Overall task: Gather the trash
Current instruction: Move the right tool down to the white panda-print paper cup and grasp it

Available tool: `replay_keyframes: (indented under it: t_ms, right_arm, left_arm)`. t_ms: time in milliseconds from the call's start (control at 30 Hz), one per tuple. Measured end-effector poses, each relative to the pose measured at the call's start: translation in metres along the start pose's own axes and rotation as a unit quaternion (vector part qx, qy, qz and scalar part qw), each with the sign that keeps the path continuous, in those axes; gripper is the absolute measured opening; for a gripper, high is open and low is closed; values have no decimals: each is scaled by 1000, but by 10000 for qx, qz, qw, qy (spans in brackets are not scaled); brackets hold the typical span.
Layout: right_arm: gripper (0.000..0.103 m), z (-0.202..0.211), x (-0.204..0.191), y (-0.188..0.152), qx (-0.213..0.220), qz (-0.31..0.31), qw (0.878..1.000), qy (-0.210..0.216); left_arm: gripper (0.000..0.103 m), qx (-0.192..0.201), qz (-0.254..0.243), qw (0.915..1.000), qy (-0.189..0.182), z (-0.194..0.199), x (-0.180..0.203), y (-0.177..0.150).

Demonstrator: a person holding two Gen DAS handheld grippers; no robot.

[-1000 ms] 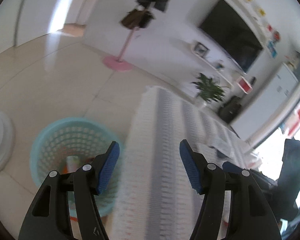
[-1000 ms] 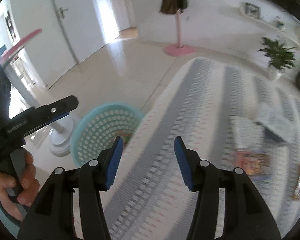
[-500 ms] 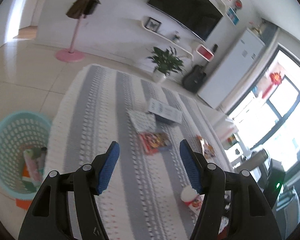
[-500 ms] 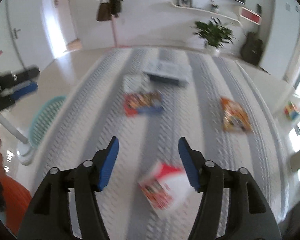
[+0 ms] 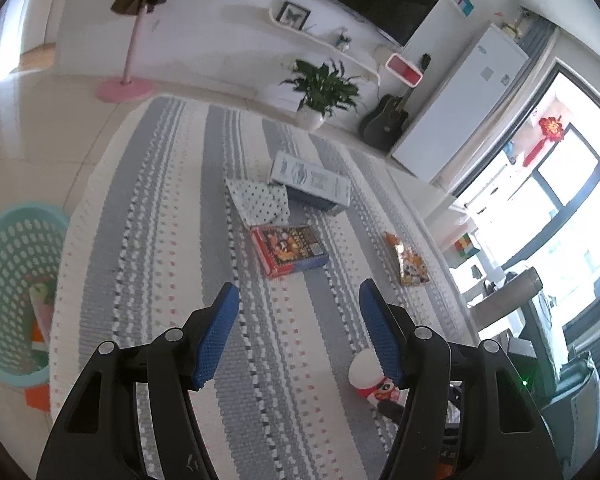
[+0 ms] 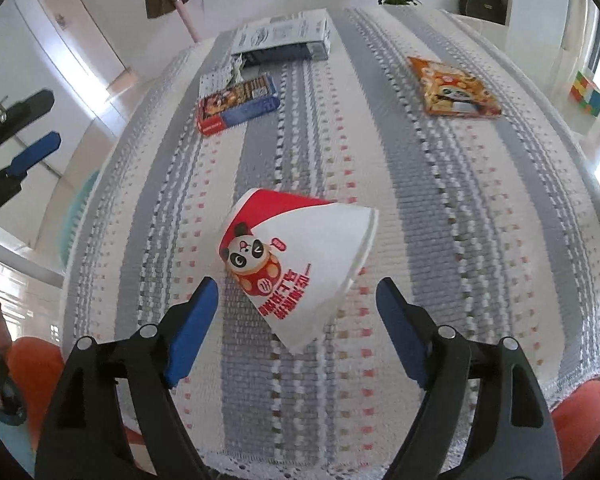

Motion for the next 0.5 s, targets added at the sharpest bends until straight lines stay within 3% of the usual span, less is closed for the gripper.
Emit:
replay_keyframes:
  t_ms: [300,500]
  right_arm:
    - [80,-22,-2,25,-190,-589,9972,413]
    - [79,-16,5,41,67,-414,9990,139]
  left_arm:
    - [61,-596,122,9981,83,-72,-11,14]
    - [61,-857,220,9961,10,-121,-16,26]
Point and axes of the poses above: each gripper's, at about its wrist camera, not at the fingertips, and z roughly against the way its jaws point, x to its right, y to its top, the point moved 8 cm from there along -z, roughly the way its jaws point, and after that the axes turned 13 degrees about -x, right-handed, at the moved point
